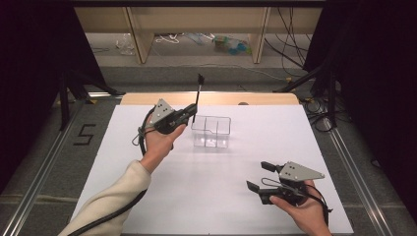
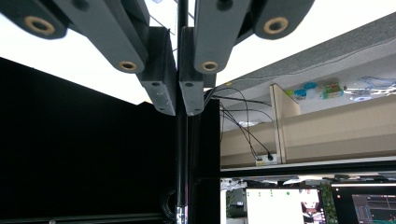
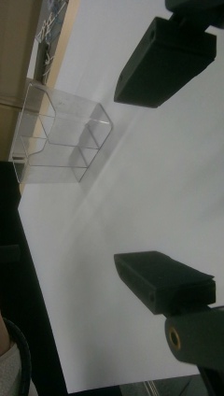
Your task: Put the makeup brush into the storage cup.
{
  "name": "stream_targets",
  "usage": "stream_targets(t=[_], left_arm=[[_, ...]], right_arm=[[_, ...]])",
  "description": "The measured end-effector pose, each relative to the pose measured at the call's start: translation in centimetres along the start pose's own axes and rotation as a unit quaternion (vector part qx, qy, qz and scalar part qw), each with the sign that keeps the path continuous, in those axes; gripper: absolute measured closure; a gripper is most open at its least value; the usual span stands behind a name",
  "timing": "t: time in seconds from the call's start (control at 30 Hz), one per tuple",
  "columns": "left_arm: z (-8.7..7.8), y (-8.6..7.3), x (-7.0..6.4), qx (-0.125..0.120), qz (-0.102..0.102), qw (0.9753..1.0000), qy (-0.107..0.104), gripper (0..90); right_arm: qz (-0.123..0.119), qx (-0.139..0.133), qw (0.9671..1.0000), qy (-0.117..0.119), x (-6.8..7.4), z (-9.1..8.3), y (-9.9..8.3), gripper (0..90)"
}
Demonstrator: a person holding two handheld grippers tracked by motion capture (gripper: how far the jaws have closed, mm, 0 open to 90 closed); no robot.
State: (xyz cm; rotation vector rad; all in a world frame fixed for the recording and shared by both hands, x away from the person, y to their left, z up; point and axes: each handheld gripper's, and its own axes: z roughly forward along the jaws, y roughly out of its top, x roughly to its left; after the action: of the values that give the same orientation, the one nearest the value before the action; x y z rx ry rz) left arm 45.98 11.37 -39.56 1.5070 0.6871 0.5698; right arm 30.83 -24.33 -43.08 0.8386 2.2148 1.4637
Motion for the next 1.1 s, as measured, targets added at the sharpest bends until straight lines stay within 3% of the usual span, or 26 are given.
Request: stream_targets(t=[0.93, 1.1], left_arm=[[0.9, -0.1, 0.0, 0.002, -0.004, 1.0, -0.002, 85.5], [1.1, -0.2, 0.1, 0.005, 0.002, 1.0, -0.002, 85.5]], right_arm=[[0.0, -0.011, 0.9999, 0.003, 0.0, 0.2, -0.1, 20.0], [0.013, -0.004, 0.9998, 0.013, 0.1, 0.2, -0.1, 20.0]])
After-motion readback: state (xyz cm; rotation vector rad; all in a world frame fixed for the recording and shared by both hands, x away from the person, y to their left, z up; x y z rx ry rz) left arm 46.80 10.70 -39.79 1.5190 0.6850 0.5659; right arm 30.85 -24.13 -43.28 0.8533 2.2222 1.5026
